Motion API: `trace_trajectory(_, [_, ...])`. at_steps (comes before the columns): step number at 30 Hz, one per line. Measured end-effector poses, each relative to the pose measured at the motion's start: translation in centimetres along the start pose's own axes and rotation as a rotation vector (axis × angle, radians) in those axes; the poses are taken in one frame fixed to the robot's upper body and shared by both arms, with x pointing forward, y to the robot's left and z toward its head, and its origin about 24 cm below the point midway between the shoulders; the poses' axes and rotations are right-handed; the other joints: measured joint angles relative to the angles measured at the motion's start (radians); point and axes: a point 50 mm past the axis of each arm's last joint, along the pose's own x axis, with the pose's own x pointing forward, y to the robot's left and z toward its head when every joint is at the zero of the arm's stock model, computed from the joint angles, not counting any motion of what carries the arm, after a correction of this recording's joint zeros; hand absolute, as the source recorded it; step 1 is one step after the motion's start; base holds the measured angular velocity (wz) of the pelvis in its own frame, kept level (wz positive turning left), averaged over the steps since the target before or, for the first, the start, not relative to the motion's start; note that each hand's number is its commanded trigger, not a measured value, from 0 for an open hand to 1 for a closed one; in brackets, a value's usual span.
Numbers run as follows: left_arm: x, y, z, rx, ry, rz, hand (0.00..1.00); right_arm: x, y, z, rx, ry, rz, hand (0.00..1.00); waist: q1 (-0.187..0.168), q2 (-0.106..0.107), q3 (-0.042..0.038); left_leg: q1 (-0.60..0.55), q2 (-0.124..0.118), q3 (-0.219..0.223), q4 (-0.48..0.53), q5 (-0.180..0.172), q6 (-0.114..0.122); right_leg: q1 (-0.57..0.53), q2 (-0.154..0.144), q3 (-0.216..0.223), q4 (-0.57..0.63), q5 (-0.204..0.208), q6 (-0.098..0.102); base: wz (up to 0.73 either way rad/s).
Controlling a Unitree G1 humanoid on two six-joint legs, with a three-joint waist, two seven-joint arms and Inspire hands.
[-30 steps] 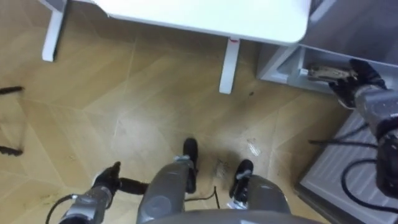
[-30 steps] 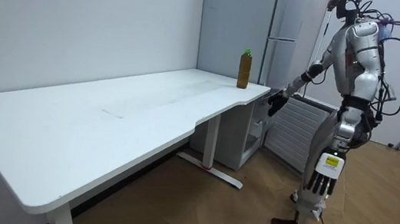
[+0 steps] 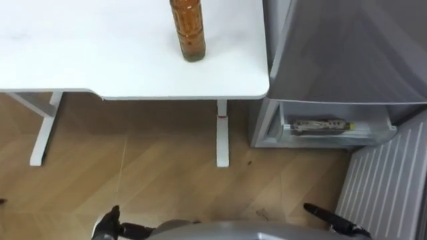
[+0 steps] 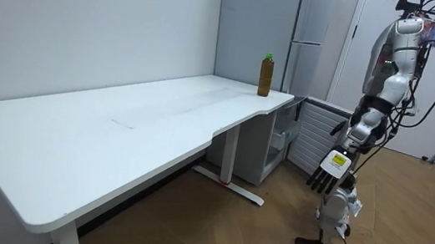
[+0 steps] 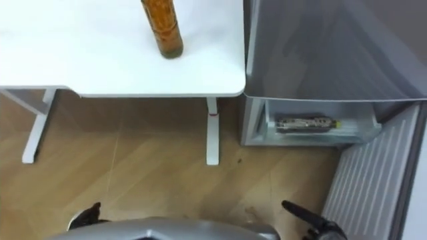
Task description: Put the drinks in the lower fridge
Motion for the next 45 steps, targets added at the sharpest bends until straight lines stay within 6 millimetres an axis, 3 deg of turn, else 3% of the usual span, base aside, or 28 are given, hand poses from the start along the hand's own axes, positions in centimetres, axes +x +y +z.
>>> trace_trajectory(6, [-0.1,-0.1,-0.5,-0.007,0.026,-0.011,0.00,-0.3,-2.1,-2.2,0.002,0.065,-0.058,0.00,-0.016,0.000,-0.0003,0.021,-0.001,-0.002,0.001,-0.010,-0.003,0.025,0.000,0.000,-0.009,-0.006,0.001,0.00])
trace_trajectory(14, [-0.2,0.2,-1.5,-0.055,0.074,0.011,0.00,-0.6,-2.6,-4.0,-0.055,0.166,-0.075,0.00,-0.016,-0.022,-0.0016,0.052,0.000,0.005,0.000,-0.024,-0.006,0.046,0.000,0.020,-0.008,-0.020,0.002,-0.04])
trace_trajectory(19, [-0.6,0.5,-3.2,-0.069,0.148,0.023,0.00,-0.5,-2.3,-3.9,-0.193,0.168,-0.067,0.00,-0.008,-0.032,-0.0025,0.078,0.003,0.018,0.012,-0.046,-0.007,0.067,0.002,0.032,-0.008,-0.023,0.004,-0.13])
trace_trajectory(23, [-0.5,0.5,-3.1,-0.082,0.150,0.034,0.00,-0.4,-1.5,-3.5,-0.279,0.156,-0.043,0.00,0.015,-0.038,-0.0029,0.080,0.004,0.022,0.020,-0.058,-0.005,0.067,0.001,0.044,-0.006,-0.023,0.005,-0.08])
trace_trajectory(27, [-0.5,0.4,-2.9,-0.142,0.147,0.039,0.00,-0.2,-0.6,-2.9,-0.323,0.137,-0.014,0.00,0.014,-0.035,-0.0015,0.080,0.007,0.025,0.032,-0.069,-0.006,0.072,0.004,0.050,0.000,-0.023,0.005,-0.03])
trace_trajectory(34, [0.0,0.7,-0.5,-0.260,0.081,0.104,0.00,-0.1,0.0,-2.2,-0.395,0.111,-0.008,0.00,0.014,-0.013,-0.0044,0.079,0.016,0.020,0.053,-0.083,-0.011,0.079,0.012,0.047,0.006,-0.023,0.005,0.00])
trace_trajectory(41, [-0.5,2.7,3.8,-0.496,-0.121,0.281,0.00,-0.1,-0.3,-2.1,-0.404,0.107,-0.025,0.00,0.015,-0.009,-0.0017,0.087,0.017,0.025,0.047,-0.083,-0.011,0.082,0.012,0.047,0.007,-0.023,0.005,-0.02])
trace_trajectory(45, [-0.8,3.4,4.4,-0.519,-0.151,0.372,0.00,-0.1,-0.3,-2.1,-0.404,0.109,-0.020,0.00,0.021,-0.011,-0.0023,0.092,0.017,0.026,0.042,-0.083,-0.011,0.083,0.013,0.050,0.006,-0.023,0.005,-0.03])
